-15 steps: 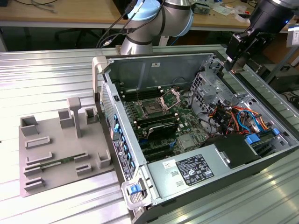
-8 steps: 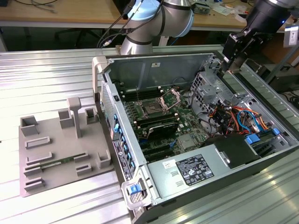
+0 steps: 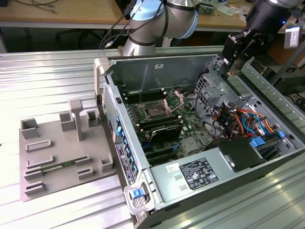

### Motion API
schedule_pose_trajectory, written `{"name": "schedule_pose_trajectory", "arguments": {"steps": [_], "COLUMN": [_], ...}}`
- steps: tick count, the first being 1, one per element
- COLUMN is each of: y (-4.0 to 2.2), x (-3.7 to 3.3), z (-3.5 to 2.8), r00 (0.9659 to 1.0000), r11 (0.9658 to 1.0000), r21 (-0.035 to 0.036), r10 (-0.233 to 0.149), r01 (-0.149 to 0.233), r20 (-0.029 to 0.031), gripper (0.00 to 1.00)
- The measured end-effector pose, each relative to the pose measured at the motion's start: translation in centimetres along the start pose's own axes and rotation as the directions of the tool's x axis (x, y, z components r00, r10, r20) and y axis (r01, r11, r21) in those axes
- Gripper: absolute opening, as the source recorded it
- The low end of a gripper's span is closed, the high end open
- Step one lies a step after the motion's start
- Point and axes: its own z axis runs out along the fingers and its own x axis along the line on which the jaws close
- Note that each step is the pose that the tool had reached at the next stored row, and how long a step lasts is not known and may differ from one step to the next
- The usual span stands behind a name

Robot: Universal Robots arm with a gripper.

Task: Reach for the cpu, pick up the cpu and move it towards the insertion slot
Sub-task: 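Pick up the cpu and move it towards the insertion slot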

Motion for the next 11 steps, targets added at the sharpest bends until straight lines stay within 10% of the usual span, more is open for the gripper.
{"name": "schedule_pose_trajectory", "arguments": {"steps": [11], "y": [0.21], "x": [2.05], "z": [0.07], "r00": [1.0], "r11": [1.0], "r21": [0.0001], "r10": [0.0], "r01": [0.0], "r20": [0.0], "gripper": [0.55]}}
